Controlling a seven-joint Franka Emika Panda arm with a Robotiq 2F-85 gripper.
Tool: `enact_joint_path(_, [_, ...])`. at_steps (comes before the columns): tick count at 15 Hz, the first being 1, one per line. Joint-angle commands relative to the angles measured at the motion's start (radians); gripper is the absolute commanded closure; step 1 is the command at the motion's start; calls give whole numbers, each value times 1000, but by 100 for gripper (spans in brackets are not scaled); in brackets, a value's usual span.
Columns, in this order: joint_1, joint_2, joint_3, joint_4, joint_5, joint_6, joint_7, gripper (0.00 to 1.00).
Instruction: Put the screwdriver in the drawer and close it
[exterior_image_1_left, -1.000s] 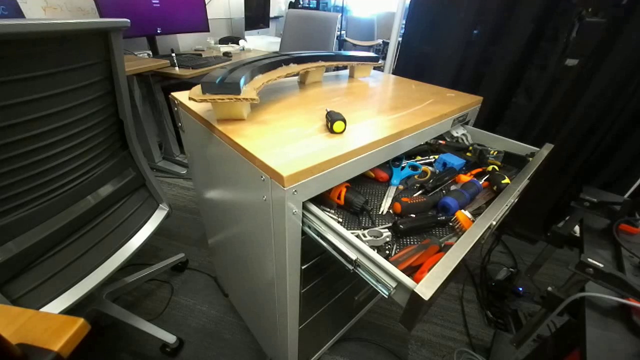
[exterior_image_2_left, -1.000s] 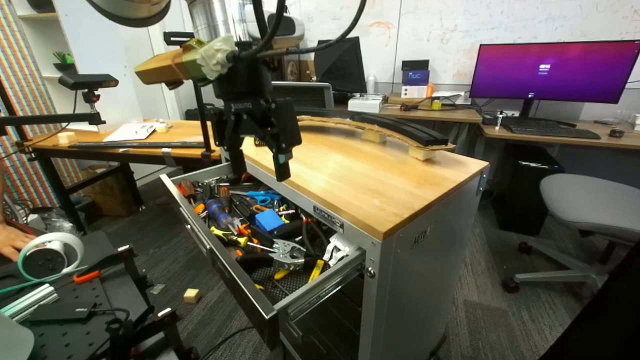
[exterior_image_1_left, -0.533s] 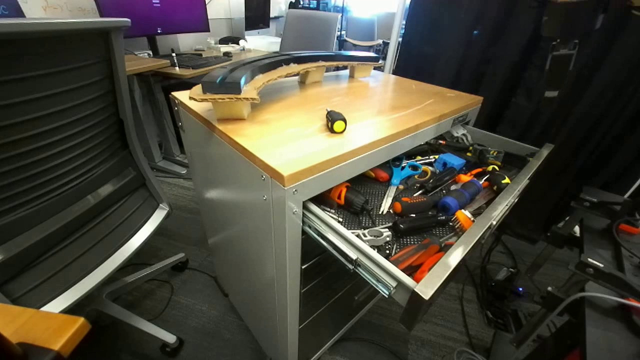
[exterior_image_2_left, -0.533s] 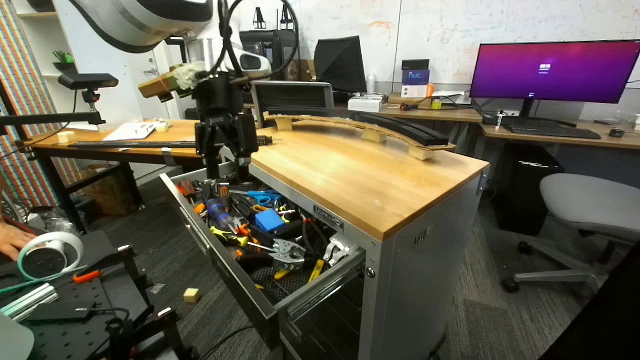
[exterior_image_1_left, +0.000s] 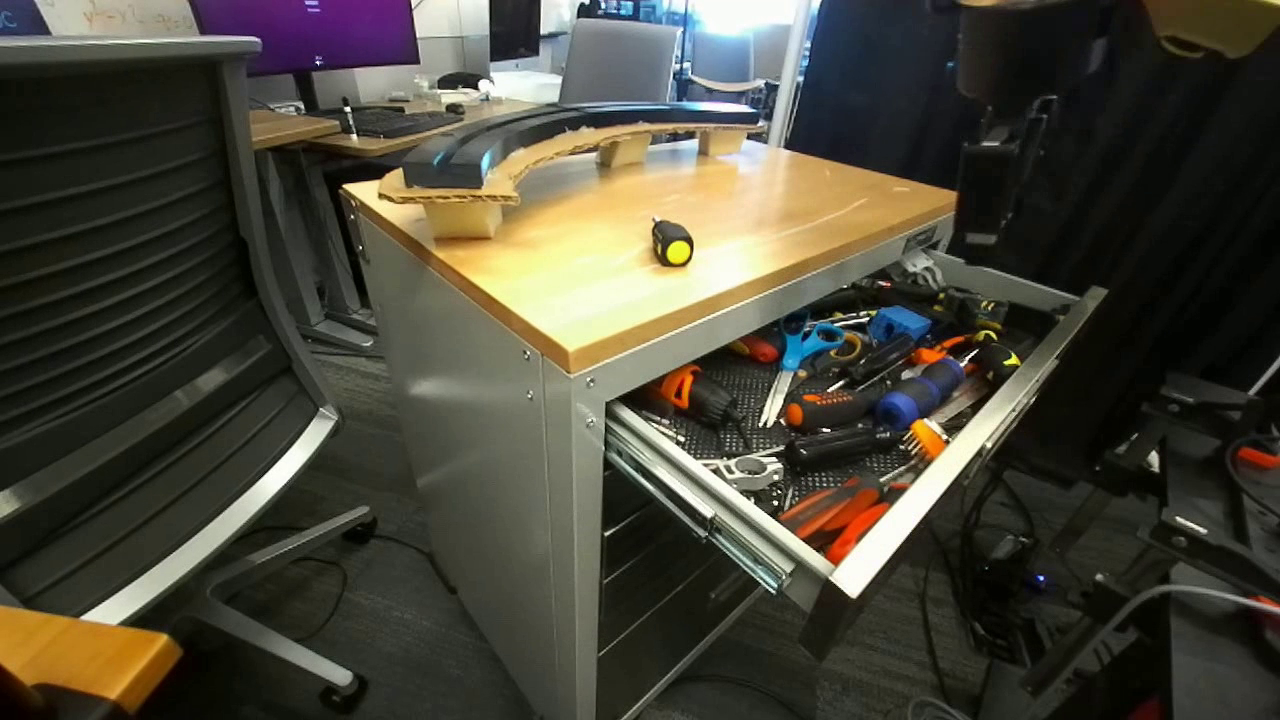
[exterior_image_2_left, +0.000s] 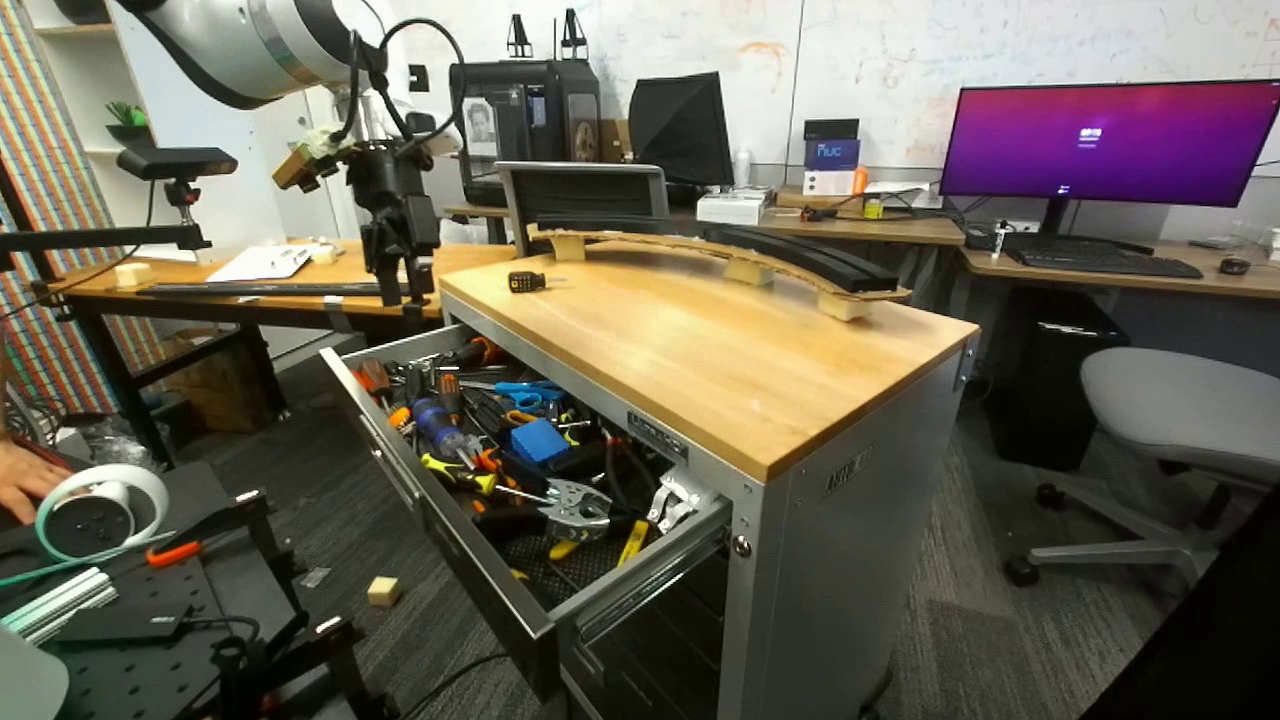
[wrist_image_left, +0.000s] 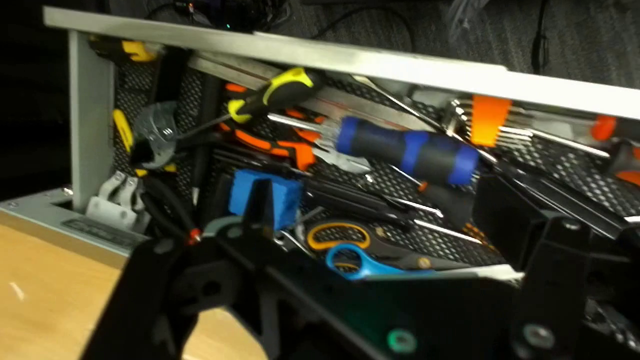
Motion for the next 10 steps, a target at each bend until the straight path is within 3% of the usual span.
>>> enact_joint_path(1, [84, 181, -22, 211, -11, 15, 54, 0])
enact_joint_path(6, [166, 344, -88, 359, -45, 157, 66, 0])
enact_joint_path(10, [221, 440, -148, 478, -53, 191, 50, 0])
